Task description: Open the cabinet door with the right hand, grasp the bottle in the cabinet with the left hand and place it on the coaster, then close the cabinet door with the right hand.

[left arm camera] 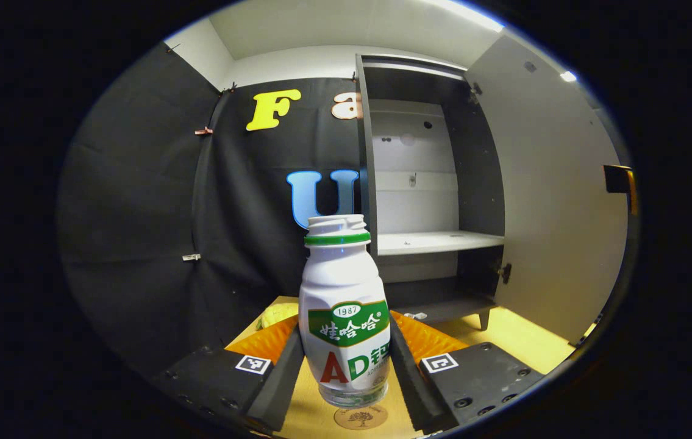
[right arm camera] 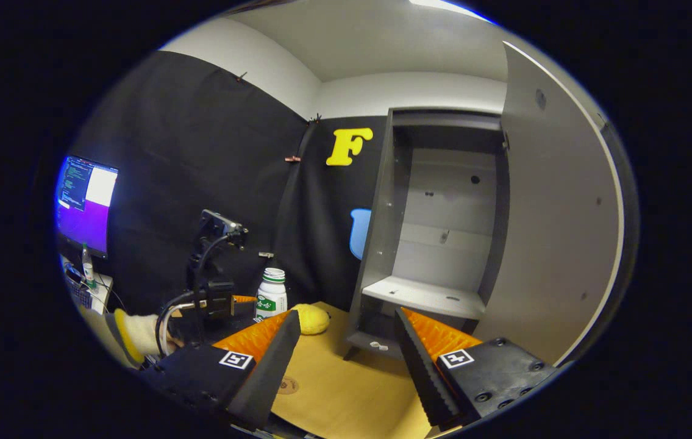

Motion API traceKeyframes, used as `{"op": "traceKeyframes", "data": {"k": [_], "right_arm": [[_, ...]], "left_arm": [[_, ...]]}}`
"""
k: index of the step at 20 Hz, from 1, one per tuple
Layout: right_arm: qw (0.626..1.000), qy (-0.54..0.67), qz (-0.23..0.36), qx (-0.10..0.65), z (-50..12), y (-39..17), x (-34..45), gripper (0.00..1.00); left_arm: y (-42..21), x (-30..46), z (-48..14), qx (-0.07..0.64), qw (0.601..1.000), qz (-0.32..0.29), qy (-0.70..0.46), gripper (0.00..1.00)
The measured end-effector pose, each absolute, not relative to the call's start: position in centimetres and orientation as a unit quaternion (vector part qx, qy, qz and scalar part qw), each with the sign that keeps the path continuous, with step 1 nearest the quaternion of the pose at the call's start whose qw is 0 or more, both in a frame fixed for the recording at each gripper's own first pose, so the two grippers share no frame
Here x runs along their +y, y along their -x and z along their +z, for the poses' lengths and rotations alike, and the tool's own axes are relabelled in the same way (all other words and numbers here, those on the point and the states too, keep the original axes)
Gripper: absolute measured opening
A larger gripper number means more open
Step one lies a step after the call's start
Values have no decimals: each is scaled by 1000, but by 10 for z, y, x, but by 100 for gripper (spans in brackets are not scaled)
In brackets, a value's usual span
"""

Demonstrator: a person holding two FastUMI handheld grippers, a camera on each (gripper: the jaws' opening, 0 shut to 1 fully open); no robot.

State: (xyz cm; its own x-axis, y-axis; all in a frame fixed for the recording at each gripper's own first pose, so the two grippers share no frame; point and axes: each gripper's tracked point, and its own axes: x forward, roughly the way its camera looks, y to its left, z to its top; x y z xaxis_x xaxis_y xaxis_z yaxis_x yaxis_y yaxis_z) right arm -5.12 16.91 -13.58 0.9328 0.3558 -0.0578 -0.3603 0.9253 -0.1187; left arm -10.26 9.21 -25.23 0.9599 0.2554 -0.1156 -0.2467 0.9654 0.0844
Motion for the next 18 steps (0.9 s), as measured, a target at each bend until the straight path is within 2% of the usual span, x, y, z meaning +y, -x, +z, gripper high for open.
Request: {"op": "traceKeyframes", "data": {"k": [6,10,14,18], "right_arm": [[987,66,138,54,-224,13,163,95],[986,71,129,79,-271,3,157,95],[984,83,136,85,-282,-2,156,95],[982,81,144,87,-282,-7,153,95]], "left_arm": [[93,94,-356,75,991,102,-45,76],[83,91,-409,79,990,105,-41,76],[86,81,-436,80,988,111,-64,76],[80,73,-432,61,988,112,-89,76]]}}
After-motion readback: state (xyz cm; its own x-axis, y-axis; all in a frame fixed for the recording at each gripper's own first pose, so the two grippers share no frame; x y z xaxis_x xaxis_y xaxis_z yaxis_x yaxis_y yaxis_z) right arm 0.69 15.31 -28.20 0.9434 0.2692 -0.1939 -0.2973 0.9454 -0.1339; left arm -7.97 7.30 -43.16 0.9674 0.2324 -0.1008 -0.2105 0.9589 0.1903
